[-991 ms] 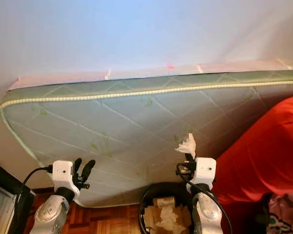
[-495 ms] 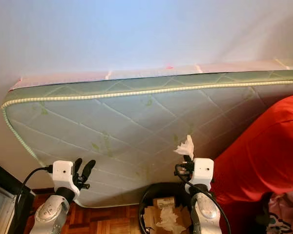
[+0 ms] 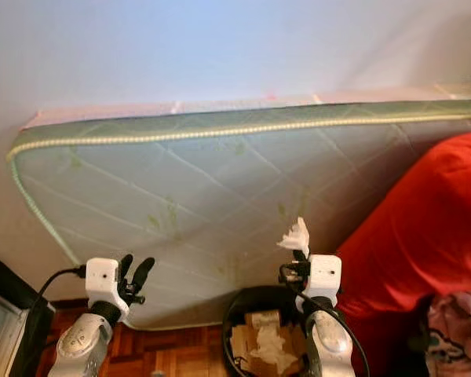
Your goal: Clean up the room
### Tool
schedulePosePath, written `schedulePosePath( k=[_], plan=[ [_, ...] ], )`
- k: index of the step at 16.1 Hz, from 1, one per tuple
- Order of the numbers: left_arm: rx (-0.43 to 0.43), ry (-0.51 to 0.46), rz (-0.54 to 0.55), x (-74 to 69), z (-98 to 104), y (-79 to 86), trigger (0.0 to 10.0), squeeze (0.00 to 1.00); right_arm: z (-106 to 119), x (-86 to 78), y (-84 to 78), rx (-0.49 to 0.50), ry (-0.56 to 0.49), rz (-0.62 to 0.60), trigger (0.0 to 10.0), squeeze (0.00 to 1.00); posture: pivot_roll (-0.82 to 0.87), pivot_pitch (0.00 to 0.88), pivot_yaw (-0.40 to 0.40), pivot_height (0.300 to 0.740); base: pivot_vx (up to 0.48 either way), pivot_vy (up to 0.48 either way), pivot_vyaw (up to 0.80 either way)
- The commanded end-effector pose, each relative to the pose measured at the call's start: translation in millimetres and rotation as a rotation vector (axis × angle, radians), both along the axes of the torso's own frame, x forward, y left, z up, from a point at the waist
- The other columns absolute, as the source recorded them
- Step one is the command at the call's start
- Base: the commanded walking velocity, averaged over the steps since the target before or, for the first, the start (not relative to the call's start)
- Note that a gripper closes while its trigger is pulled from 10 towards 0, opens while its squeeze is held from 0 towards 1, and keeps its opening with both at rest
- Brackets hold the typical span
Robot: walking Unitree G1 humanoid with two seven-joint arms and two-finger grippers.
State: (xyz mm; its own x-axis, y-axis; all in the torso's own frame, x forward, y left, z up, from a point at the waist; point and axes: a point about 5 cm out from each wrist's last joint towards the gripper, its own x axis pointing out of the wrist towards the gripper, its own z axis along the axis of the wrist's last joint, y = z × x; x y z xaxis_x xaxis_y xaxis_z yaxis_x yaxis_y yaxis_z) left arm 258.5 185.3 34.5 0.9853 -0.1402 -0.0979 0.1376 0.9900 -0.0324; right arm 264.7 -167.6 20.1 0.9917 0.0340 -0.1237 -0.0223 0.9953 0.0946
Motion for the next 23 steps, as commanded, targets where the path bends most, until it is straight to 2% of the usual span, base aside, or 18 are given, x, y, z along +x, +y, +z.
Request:
schedulePosePath(
  k=[1,16,23],
  plan=[
    [0.007,0.012,0.003,-0.6,-0.5,2.6,10.0,0.0,-1.3,-0.8,0.0,0.005,0.004,-0.002,10.0,0.0,0.04,0.049,-0.006,0.668,0.0,0.0,0.0],
    [0.001,0.018,0.002,-1.3,-0.6,1.6,10.0,0.0,-9.7,4.4,2.9,0.011,0.059,0.012,10.0,0.0,0.04,0.068,-0.01,0.66,0.0,0.0,0.0],
    [-0.002,0.018,-0.005,-1.0,-0.1,0.0,10.0,0.0,-8.9,6.2,4.7,0.011,0.052,0.016,10.0,0.0,0.04,0.07,-0.01,0.656,0.0,0.0,0.0]
  ],
)
